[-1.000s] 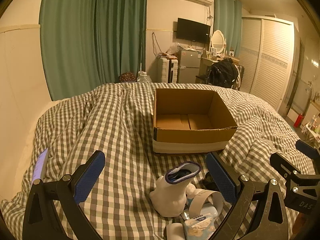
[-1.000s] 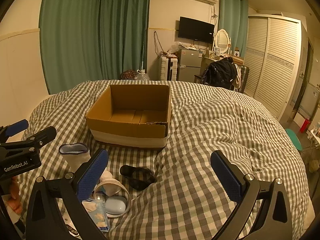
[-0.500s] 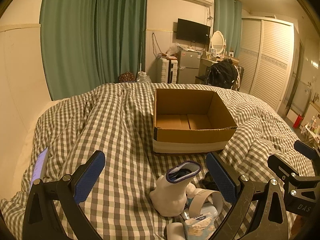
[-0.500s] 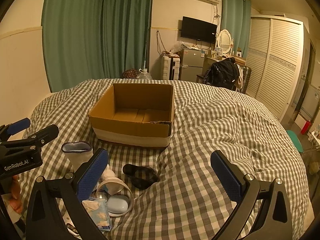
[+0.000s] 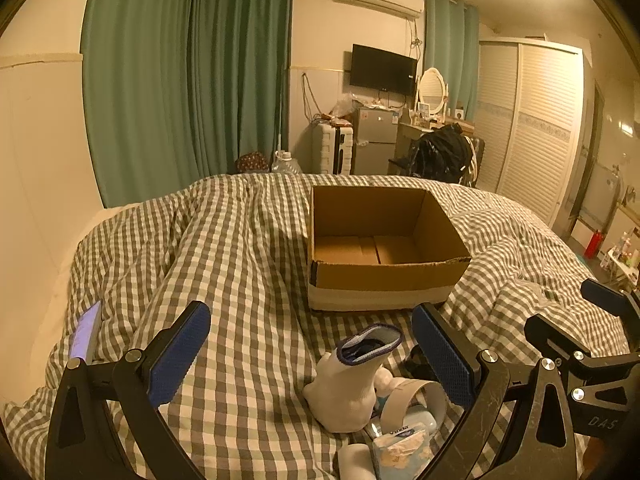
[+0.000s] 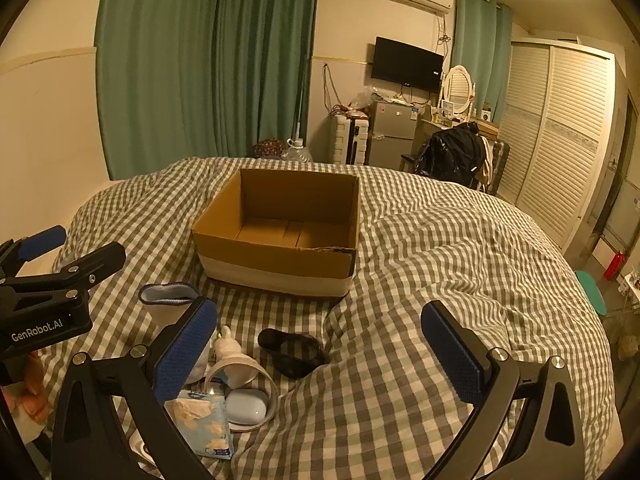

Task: Organize objects
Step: 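Grasp the white sock with the left gripper while the right gripper grasps the tape roll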

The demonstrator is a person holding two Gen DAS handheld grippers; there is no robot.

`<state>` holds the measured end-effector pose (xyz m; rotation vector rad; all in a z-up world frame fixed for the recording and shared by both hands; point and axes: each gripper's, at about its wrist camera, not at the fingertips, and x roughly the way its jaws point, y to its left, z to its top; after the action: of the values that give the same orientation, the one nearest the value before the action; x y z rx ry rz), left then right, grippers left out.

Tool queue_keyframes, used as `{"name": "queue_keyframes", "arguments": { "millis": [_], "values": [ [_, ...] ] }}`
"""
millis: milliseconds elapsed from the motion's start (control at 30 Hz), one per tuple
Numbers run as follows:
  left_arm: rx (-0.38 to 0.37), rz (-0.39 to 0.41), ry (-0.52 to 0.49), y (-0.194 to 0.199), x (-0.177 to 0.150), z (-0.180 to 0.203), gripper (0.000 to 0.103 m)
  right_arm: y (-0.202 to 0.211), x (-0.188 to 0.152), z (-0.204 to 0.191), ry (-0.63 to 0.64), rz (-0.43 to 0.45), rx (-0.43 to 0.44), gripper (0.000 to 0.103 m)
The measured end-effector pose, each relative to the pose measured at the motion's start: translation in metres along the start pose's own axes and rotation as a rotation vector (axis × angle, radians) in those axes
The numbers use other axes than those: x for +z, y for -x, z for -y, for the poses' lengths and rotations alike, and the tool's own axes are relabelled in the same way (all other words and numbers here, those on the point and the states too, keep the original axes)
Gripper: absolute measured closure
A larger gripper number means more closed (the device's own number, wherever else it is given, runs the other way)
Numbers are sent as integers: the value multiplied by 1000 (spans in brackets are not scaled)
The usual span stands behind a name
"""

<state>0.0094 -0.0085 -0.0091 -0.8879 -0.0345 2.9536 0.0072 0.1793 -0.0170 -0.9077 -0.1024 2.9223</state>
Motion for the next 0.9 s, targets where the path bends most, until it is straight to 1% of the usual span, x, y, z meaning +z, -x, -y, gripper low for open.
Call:
{"name": "queue_keyframes", "arguments": {
  "millis": [167,367,433,500,600,700,767,800,833,867,900],
  "values": [
    [17,-47,-20,-12,-6,1,0,-7,-4,-5,6,-28,15,2],
    [7,-149,-24,-39,-21,1,0,-27,-14,-6,3,-82,32,4],
    [-4,-186,-29,-48,-27,2,0,-40,-21,-6,2,-116,38,9],
    [-10,-209,-32,-56,-34,4,0,-54,-30,-5,-6,-166,56,10],
    [-9,-235,-37,-66,-41,7,0,-67,-41,-7,-8,-211,74,11],
    [-18,-258,-39,-75,-48,8,0,-78,-49,-9,1,-250,87,19],
    [-20,-267,-44,-82,-51,9,1,-86,-54,-11,10,-275,105,22],
    [-22,-271,-48,-86,-54,10,1,-91,-56,-12,13,-288,110,28],
    [-23,-275,-49,-90,-55,11,1,-98,-59,-13,18,-312,118,38],
    [-28,-282,-50,-95,-57,12,2,-105,-63,-15,23,-338,127,43],
    [-35,-290,-49,-100,-59,12,4,-111,-65,-17,31,-361,133,50]
  ]
}}
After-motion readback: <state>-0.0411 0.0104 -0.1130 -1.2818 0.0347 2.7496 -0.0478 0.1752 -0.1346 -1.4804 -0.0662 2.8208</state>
